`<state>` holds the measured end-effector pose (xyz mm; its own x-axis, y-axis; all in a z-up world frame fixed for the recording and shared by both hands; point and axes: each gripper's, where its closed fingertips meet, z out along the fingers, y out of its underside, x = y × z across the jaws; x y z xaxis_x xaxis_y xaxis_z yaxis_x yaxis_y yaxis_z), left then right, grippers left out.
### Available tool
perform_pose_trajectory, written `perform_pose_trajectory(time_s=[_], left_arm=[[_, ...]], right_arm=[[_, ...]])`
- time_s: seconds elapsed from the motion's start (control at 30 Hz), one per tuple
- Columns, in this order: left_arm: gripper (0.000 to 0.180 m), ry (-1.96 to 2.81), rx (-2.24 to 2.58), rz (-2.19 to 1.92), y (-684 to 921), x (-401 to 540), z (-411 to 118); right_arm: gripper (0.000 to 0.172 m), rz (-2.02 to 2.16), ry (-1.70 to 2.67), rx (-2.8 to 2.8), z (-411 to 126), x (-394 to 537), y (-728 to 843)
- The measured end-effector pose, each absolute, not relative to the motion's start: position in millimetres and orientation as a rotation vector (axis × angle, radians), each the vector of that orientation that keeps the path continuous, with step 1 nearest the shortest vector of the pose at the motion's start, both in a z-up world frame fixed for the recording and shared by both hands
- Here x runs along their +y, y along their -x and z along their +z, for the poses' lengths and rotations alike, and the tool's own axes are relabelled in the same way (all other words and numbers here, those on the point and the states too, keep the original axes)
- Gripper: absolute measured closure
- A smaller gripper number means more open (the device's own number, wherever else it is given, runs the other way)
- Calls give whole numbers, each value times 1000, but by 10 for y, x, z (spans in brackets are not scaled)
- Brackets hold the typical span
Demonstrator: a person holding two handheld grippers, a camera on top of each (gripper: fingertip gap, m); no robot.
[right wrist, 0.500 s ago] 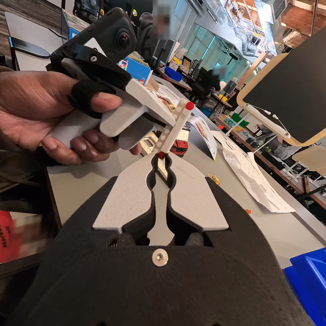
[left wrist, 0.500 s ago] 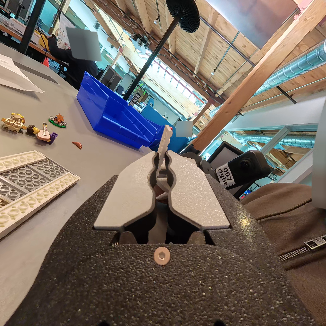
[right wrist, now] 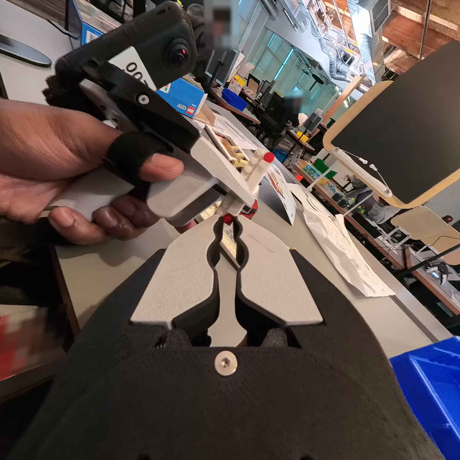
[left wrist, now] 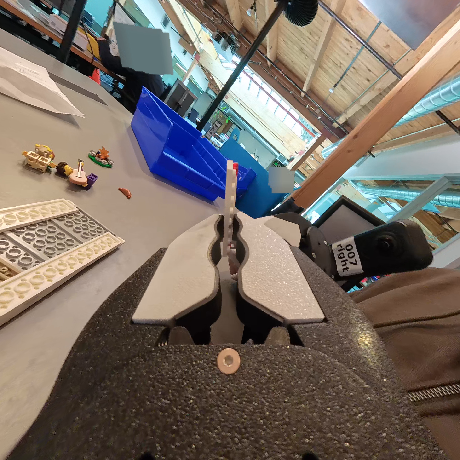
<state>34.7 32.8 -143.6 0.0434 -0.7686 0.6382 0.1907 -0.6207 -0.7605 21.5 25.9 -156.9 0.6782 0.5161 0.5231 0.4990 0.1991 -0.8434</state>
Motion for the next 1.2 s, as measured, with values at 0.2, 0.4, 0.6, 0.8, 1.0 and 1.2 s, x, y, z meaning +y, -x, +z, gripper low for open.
perform_pose_trajectory(time_s=[0.2,0.4,0.6,0.8,1.0,1.2], left_arm=[[172,1625,532,-1649,-353,354,-1457],[172,1621,504,-1637,-344,360,-1450],[174,1578,495,-1601,-306,387,-1409],[174,1569,466,-1584,-284,410,-1399],[174,1577,446,-1587,-276,417,-1408],[174,1569,489,-1556,-272,393,-1410]], right_arm=[[164,-84,1442,-909,-1602,300,-222],[165,-136,1426,-880,-1607,324,-223],[166,-16,1436,-775,-1542,314,-213],[172,-27,1416,-713,-1484,333,-270],[172,-36,1409,-718,-1484,346,-272],[172,14,1401,-750,-1485,329,-261]])
